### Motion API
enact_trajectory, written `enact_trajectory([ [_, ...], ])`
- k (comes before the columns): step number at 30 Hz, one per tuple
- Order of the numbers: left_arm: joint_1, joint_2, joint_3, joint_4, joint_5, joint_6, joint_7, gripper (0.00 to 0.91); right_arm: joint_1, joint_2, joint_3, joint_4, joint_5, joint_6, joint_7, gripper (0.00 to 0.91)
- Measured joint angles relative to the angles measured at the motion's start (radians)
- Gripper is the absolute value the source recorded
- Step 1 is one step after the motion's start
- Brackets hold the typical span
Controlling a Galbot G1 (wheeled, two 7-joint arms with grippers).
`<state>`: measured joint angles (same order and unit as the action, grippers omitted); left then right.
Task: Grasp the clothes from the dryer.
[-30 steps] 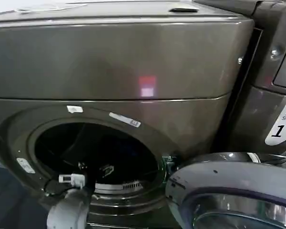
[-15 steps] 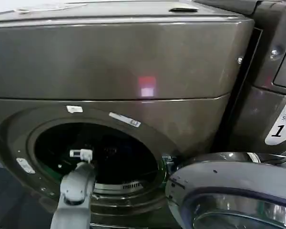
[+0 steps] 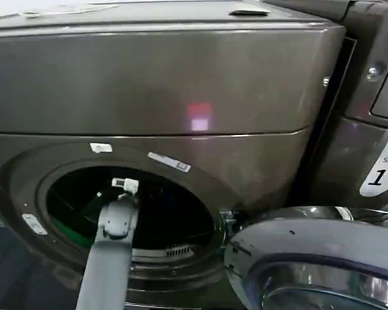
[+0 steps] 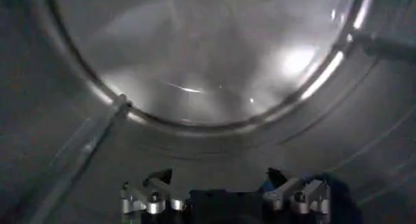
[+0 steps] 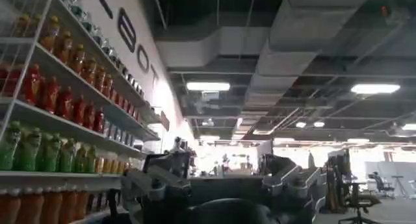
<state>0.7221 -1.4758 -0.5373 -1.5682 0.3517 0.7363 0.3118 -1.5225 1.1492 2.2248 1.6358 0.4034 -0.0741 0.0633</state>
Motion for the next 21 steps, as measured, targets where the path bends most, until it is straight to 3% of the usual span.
enact_trajectory([
  [10, -0.156, 0.039, 0.066, 0.178, 0.354, -0.036, 0.244, 0.907, 0.004, 0.002, 0.003, -0.008, -0.009, 0.007, -0.008, 0.907],
  [21, -0.301, 0.052, 0.095, 0.344, 0.714, -0.438, 0.591, 0.907, -0.001, 0.008, 0.003, -0.008, -0.014, 0.011, -0.009, 0.907],
])
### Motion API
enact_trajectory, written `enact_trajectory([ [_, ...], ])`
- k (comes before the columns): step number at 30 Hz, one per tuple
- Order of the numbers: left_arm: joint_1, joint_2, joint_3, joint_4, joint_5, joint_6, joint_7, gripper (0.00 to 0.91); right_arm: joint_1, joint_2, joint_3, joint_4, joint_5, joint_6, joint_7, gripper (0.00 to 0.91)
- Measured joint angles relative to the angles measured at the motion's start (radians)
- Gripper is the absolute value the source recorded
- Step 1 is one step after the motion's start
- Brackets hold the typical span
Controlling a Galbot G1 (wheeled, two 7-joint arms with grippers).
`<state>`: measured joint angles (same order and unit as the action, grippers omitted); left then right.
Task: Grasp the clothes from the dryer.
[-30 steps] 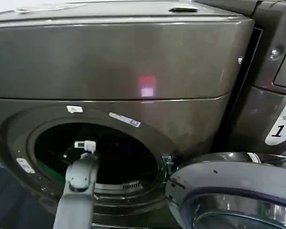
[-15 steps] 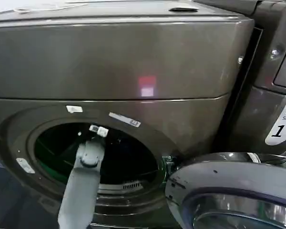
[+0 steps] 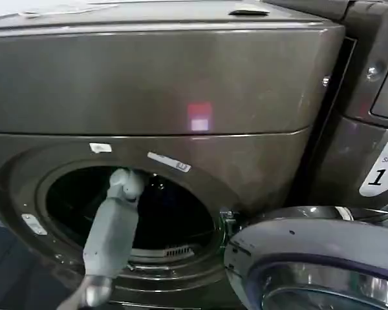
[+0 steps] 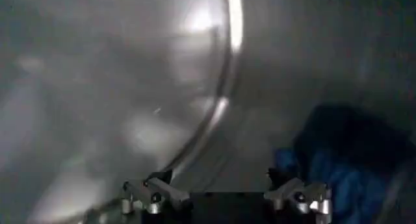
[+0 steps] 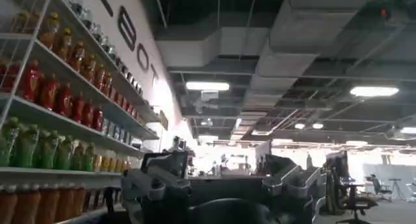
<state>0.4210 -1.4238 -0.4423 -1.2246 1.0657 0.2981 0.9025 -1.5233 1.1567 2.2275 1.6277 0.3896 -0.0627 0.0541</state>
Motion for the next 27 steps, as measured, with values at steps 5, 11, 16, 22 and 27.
enact_trajectory([
  [5, -0.055, 0.005, 0.017, 0.052, 0.099, -0.170, 0.158, 0.907, -0.003, 0.005, 0.000, 0.006, 0.000, 0.000, 0.000, 0.907],
  [11, -0.118, 0.007, 0.032, 0.131, 0.188, -0.316, 0.278, 0.907, -0.010, 0.011, 0.003, 0.004, 0.000, 0.002, 0.001, 0.907],
  [16, -0.145, 0.001, 0.041, 0.183, 0.232, -0.375, 0.337, 0.907, -0.008, 0.013, 0.000, 0.006, 0.000, 0.002, 0.001, 0.907],
  [22, -0.176, -0.001, 0.038, 0.240, 0.272, -0.416, 0.381, 0.907, -0.009, 0.014, -0.002, 0.005, -0.001, 0.004, 0.002, 0.907],
  [27, -0.197, 0.004, 0.026, 0.286, 0.276, -0.425, 0.402, 0.907, -0.008, 0.015, -0.005, 0.000, -0.001, 0.008, 0.002, 0.907],
])
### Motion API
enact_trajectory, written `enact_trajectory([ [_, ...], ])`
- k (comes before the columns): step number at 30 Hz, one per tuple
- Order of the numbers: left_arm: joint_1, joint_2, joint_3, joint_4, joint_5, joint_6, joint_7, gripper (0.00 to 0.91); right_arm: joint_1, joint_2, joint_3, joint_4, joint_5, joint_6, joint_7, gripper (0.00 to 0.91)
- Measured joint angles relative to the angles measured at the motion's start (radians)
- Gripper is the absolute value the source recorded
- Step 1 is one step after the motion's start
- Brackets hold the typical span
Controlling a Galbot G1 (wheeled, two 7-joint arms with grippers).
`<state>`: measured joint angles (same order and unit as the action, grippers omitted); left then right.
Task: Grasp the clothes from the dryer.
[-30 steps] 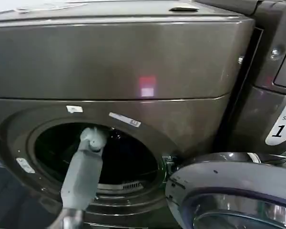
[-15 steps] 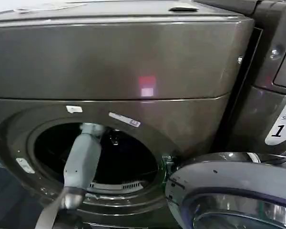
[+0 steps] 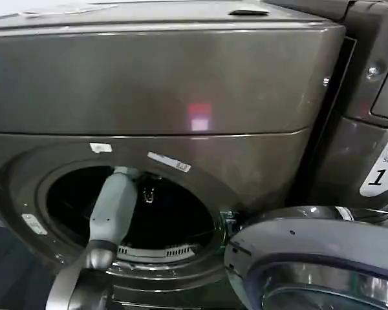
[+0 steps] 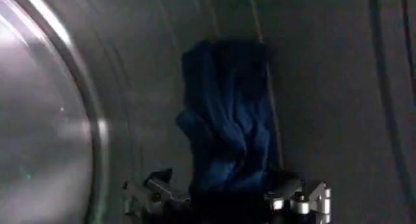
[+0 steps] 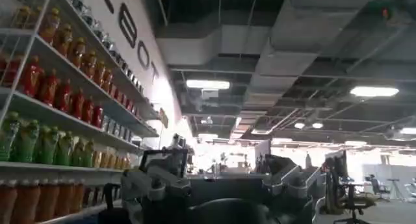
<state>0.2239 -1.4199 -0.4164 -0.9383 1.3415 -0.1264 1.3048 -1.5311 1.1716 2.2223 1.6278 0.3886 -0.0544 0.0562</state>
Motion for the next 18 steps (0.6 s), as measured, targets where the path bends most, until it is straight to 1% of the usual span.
enact_trajectory([
  [18, -0.030, -0.024, -0.025, 0.162, -0.043, 0.030, -0.032, 0.907, 0.002, 0.003, -0.009, -0.002, -0.003, 0.006, 0.000, 0.907],
])
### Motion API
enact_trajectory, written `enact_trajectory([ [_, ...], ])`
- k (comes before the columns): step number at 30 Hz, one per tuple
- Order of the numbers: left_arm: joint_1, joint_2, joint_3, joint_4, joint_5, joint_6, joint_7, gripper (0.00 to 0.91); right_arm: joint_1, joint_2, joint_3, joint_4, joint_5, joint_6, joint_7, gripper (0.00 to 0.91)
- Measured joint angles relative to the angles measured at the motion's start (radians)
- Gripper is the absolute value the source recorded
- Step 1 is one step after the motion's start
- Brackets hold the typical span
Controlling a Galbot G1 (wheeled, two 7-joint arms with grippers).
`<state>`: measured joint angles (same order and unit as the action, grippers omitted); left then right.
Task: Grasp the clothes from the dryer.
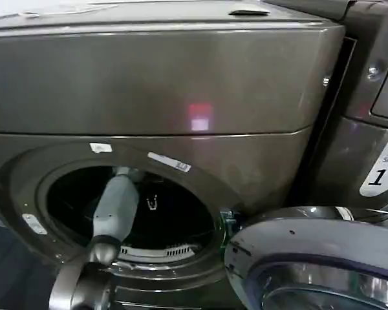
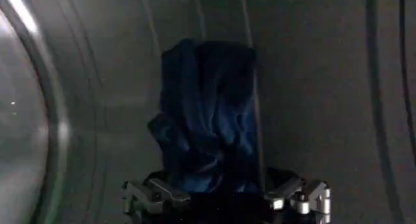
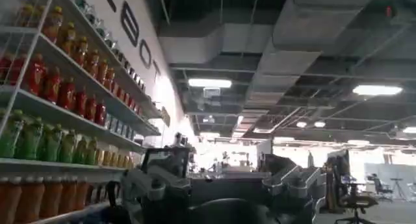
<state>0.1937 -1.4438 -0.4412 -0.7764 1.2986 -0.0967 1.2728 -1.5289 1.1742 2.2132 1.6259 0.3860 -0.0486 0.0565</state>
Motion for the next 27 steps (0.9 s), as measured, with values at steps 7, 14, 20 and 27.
enact_trajectory([
  [7, -0.005, 0.002, -0.015, 0.057, 0.001, 0.011, -0.037, 0.907, 0.006, -0.002, -0.003, -0.009, -0.009, 0.007, 0.000, 0.907],
  [14, -0.016, 0.008, -0.027, 0.112, 0.011, 0.005, -0.086, 0.907, 0.010, -0.001, -0.009, -0.015, -0.014, 0.010, 0.000, 0.907],
  [20, -0.026, 0.009, -0.040, 0.145, 0.012, -0.003, -0.117, 0.907, 0.012, 0.000, -0.012, -0.015, -0.017, 0.012, 0.000, 0.907],
  [27, -0.035, 0.012, -0.045, 0.166, 0.004, -0.016, -0.137, 0.000, 0.013, 0.003, -0.015, -0.016, -0.018, 0.014, 0.000, 0.907],
])
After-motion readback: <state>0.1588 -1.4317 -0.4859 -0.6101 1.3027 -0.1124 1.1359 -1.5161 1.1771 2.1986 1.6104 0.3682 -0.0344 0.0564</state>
